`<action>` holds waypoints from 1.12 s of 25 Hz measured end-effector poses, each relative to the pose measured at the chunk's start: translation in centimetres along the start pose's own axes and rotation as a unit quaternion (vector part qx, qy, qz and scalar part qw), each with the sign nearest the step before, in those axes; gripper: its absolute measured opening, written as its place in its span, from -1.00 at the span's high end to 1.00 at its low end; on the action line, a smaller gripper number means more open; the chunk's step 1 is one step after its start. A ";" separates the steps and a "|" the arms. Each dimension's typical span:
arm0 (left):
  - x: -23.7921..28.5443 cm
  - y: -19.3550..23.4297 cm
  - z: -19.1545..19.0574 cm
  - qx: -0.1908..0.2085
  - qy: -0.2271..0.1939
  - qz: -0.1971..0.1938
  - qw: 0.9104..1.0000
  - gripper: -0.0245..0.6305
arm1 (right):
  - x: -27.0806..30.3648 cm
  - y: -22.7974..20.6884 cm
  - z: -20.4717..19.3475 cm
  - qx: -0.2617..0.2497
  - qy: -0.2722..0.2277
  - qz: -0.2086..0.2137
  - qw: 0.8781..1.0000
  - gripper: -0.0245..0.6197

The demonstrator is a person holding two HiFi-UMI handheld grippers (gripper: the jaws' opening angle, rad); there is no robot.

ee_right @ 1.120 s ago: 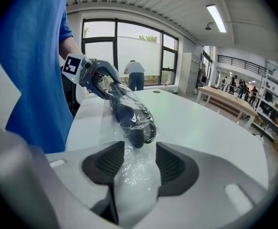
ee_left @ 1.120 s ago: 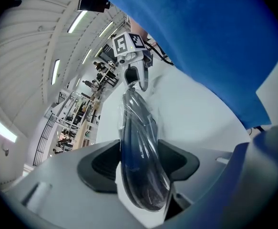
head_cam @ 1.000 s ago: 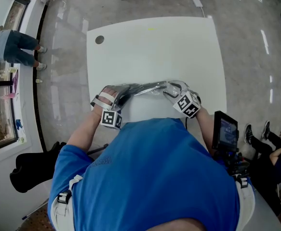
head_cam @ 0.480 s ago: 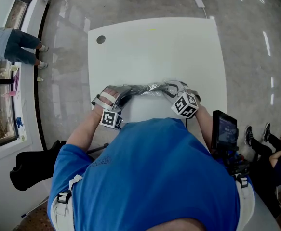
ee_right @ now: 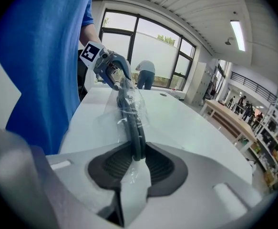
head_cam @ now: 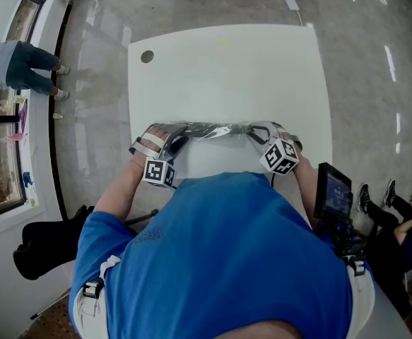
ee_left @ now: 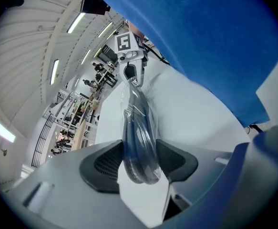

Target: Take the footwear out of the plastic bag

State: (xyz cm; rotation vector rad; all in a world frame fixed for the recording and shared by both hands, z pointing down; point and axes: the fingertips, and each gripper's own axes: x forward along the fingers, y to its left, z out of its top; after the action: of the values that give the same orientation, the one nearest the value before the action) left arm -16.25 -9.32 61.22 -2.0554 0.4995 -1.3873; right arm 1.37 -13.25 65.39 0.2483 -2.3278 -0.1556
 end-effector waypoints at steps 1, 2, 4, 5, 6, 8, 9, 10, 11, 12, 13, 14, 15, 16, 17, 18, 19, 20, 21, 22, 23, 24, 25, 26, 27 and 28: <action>0.0 0.0 -0.2 -0.003 0.000 -0.001 1.000 0.22 | -0.2 -0.1 -0.3 0.000 0.003 -0.001 1.000 0.65; 0.1 0.0 -0.3 -0.008 -0.001 -0.002 1.000 0.22 | -0.3 -0.2 -0.4 0.000 0.005 -0.003 1.000 0.65; 0.1 0.2 -0.4 -0.022 -0.005 -0.007 1.000 0.19 | -0.4 -0.3 -0.7 -0.002 0.009 -0.006 1.000 0.66; 0.1 0.4 -0.3 -0.032 -0.008 -0.011 0.999 0.16 | -0.4 -0.4 -0.7 -0.004 0.010 -0.007 1.000 0.66; -0.1 0.7 -0.1 -0.043 -0.014 -0.013 0.999 0.11 | -0.4 -0.4 -0.7 -0.007 0.011 -0.008 1.000 0.66; -0.5 1.6 0.5 -0.062 -0.026 -0.014 0.998 0.00 | -0.4 -0.5 -0.7 -0.010 0.013 -0.010 1.000 0.66; -0.7 2.1 0.9 -0.068 -0.032 -0.014 0.997 -0.04 | -0.4 -0.6 -0.8 -0.011 0.013 -0.011 1.000 0.66; -0.9 2.6 1.3 -0.072 -0.038 -0.016 0.997 -0.08 | -0.4 -0.6 -0.8 -0.012 0.014 -0.011 1.000 0.66; -0.9 3.1 1.8 -0.076 -0.042 -0.020 0.996 -0.11 | -0.4 -0.7 -0.8 -0.013 0.015 -0.012 1.000 0.66; -0.8 3.3 2.3 -0.080 -0.044 -0.029 0.995 -0.15 | -0.4 -0.8 -0.8 -0.015 0.015 -0.013 1.000 0.66; -0.5 3.4 2.8 -0.084 -0.043 -0.043 0.995 -0.18 | -0.4 -0.8 -0.8 -0.015 0.015 -0.014 1.000 0.66; -0.1 3.3 3.2 -0.088 -0.040 -0.060 0.994 -0.19 | -0.4 -0.9 -0.9 -0.016 0.016 -0.014 1.000 0.66; 0.4 3.1 3.5 -0.089 -0.034 -0.077 0.992 -0.21 | -0.4 -0.9 -0.8 -0.016 0.016 -0.015 1.000 0.66; 0.9 2.9 3.7 -0.089 -0.029 -0.091 0.991 -0.24 | -0.4 -0.9 -0.8 -0.017 0.017 -0.015 1.000 0.66; 1.4 2.6 3.9 -0.086 -0.022 -0.103 0.991 -0.24 | -0.3 -0.9 -0.7 -0.017 0.017 -0.015 1.000 0.66; 2.0 2.3 3.9 -0.082 -0.014 -0.113 0.990 -0.24 | -0.3 -0.9 -0.7 -0.018 0.016 -0.014 1.000 0.66; 2.6 1.9 3.8 -0.076 -0.003 -0.124 0.989 -0.23 | -0.2 -0.9 -0.6 -0.019 0.016 -0.014 1.000 0.66; 3.1 1.5 3.5 -0.067 0.010 -0.133 0.989 -0.23 | -0.2 -0.9 -0.6 -0.021 0.016 -0.014 1.000 0.66; 3.5 1.1 3.2 -0.058 0.022 -0.139 0.988 -0.18 | -0.2 -0.8 -0.6 -0.022 0.016 -0.014 1.000 0.66; 3.8 0.9 2.8 -0.050 0.031 -0.141 0.988 -0.05 | -0.2 -0.8 -0.7 -0.023 0.016 -0.013 1.000 0.66; 3.9 0.8 2.5 -0.046 0.036 -0.139 0.989 0.09 | -0.2 -0.7 -0.7 -0.024 0.015 -0.013 1.000 0.66; 3.9 0.7 2.3 -0.046 0.038 -0.135 0.989 0.20 | -0.3 -0.7 -0.7 -0.023 0.015 -0.013 1.000 0.66; 3.8 0.8 2.0 -0.048 0.039 -0.132 0.989 0.29 | -0.4 -0.8 -0.7 -0.022 0.016 -0.013 1.000 0.66; 3.7 0.8 1.7 -0.051 0.040 -0.128 0.990 0.35 | -0.5 -0.9 -0.9 -0.021 0.017 -0.014 1.000 0.66; 3.5 0.8 1.5 -0.055 0.039 -0.126 0.990 0.41 | -0.6 -1.0 -1.0 -0.019 0.018 -0.014 1.000 0.66; 3.4 0.8 1.3 -0.058 0.038 -0.125 0.990 0.43 | -0.8 -1.0 -1.2 -0.018 0.019 -0.014 1.000 0.66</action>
State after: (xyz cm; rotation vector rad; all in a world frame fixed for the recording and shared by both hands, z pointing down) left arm -13.72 -11.64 62.69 -2.2257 0.3727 -1.6211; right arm 2.86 -14.13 65.49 0.2646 -2.2830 -0.2045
